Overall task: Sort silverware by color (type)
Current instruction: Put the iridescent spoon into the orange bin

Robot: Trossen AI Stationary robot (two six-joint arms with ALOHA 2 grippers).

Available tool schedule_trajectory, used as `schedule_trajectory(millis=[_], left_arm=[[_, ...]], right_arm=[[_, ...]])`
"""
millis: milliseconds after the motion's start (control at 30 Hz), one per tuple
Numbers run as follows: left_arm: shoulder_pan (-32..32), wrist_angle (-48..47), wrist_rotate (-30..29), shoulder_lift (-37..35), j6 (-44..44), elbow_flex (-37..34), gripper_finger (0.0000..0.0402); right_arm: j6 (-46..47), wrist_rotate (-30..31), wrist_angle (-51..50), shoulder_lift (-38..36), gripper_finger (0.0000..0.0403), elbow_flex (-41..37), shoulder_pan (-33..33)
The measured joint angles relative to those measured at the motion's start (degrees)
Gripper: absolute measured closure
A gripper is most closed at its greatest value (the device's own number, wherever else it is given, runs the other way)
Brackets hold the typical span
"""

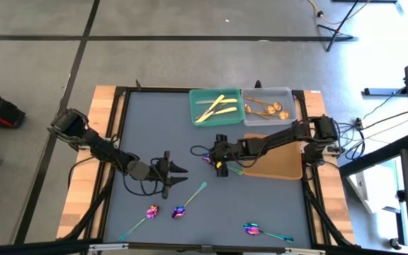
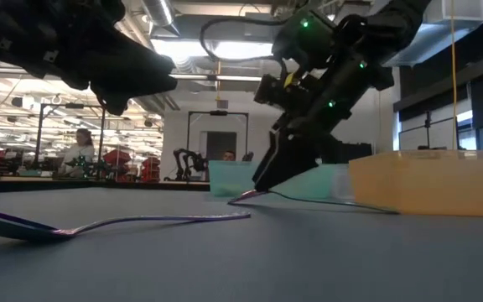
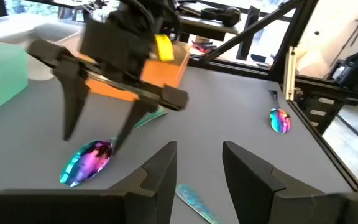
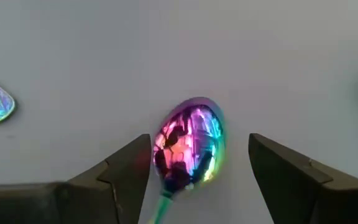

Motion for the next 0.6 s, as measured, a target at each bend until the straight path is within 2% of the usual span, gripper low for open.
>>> schedule_trajectory(millis=[167,333,500,600], left_arm=[[-0.15,-0.03,-0.14,0.0,-0.06,0.0,0.0278],[-0.39,-0.06,-0.11,0.0,-0.98,0.0,0.0278],[-0.43,-0.21,-0.15,0.0,-1.12,0.0,0.0278],[-0.43,-0.22,-0.17,0.0,-1.11,0.0,0.0278]], right_arm=[[-0.88,1.29,-5.39,-3.69,0.0146,0.0,-0.31],[-0.64,0.78,-5.56,-4.56,0.0146,-2.08,-2.14],[2.48,-5.43,2.73,-3.99,0.0146,-8.42,-5.58],[3.67,-9.54,11.36,-3.99,0.0146,-12.35,-6.49]])
